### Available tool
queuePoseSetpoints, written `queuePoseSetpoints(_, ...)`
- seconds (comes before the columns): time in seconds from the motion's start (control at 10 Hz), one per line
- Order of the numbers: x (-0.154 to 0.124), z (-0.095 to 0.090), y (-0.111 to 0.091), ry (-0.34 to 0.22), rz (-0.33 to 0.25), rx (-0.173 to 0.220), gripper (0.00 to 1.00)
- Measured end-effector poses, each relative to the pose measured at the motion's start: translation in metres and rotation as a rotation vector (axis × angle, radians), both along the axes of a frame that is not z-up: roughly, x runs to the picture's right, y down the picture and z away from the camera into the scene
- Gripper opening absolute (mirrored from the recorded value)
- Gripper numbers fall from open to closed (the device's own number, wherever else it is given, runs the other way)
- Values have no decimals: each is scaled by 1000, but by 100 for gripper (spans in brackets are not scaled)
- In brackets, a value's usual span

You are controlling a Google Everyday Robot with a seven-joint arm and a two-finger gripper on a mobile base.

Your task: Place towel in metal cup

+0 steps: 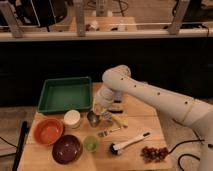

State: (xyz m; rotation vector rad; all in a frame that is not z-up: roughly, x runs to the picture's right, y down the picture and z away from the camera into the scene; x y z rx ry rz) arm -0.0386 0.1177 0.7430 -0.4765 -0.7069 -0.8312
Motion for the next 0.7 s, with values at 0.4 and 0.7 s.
queuePoseSetpoints(0.4,-13,-25,-22,-29,-42,28,3)
queuePoseSetpoints(0.7,-22,-48,-35,-47,-80,43,3)
